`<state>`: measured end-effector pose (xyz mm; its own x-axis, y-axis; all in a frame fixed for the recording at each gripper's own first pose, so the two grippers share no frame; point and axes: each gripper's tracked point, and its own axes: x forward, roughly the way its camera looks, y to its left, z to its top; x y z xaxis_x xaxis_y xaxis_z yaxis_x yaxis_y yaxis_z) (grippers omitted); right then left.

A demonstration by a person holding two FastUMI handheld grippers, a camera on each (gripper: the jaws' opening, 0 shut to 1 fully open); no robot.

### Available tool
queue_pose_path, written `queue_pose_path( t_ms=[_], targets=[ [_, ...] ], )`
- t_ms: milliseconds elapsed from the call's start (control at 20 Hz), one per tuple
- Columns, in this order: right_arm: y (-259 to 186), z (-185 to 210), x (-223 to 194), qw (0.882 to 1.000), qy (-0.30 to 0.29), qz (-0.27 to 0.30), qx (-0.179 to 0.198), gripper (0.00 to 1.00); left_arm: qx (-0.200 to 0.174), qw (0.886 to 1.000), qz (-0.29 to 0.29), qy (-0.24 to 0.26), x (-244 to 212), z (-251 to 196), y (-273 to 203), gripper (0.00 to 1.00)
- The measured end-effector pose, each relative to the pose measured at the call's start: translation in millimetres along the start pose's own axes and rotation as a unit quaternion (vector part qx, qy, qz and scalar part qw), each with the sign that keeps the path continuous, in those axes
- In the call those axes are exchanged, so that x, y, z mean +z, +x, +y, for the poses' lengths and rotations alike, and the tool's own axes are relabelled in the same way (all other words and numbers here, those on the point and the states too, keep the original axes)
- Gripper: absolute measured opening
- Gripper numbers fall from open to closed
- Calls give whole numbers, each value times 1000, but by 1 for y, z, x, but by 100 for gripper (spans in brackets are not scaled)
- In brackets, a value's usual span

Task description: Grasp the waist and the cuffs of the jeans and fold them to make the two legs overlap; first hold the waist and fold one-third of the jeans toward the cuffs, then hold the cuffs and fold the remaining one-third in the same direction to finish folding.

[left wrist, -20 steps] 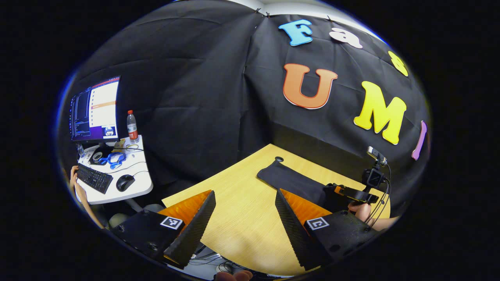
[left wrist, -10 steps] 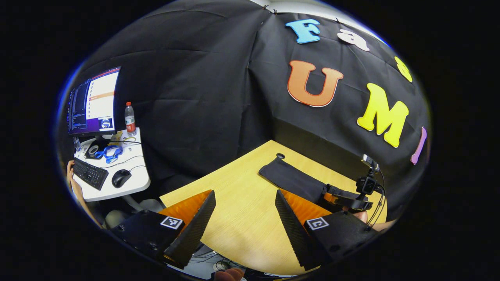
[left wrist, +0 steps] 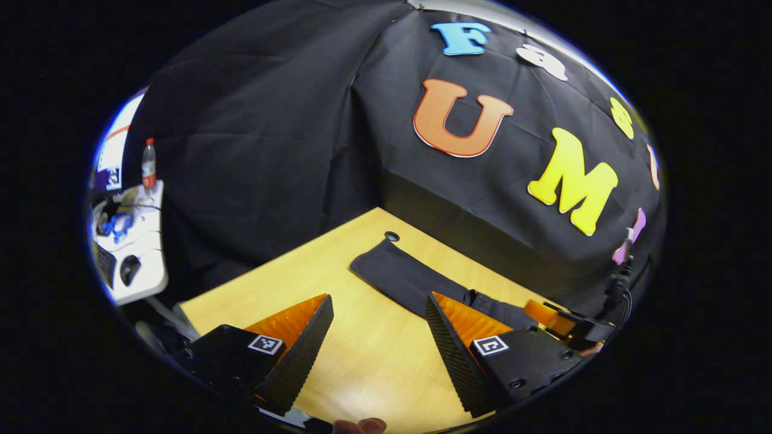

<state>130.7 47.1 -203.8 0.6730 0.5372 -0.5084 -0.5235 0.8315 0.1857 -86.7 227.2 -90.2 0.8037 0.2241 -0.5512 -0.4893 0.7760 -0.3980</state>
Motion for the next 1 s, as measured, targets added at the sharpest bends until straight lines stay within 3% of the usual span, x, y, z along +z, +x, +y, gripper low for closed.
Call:
queue_pose_path(
  t_ms=[100,200,300,350,450,600,700,800,1000],
  targets=[
    [-38,-21,13,1000,-12,-6,-3,99,-15,999,29,-40,-6,-5,47,99],
    [-69,-49,13,1000,-7,1,-18,94,-27,992,62,-109,-15,-6,94,99],
    [-92,-76,8,999,2,14,-39,99,-27,972,98,-210,-26,-8,131,99],
    [-100,-88,3,999,5,24,-46,94,-16,961,109,-254,-28,-3,147,99],
    [-111,-115,-16,996,33,48,-68,99,6,942,128,-311,-33,8,178,99],
    [-119,-146,-37,988,96,73,-96,94,32,938,140,-317,-37,38,207,99],
    [-122,-162,-45,984,115,79,-115,99,42,939,147,-307,-45,44,227,100],
    [-123,-173,-48,980,131,82,-128,94,47,939,152,-304,-44,48,238,99],
    [-123,-186,-51,974,151,86,-146,94,39,942,145,-301,-31,47,262,99]
  ],
)
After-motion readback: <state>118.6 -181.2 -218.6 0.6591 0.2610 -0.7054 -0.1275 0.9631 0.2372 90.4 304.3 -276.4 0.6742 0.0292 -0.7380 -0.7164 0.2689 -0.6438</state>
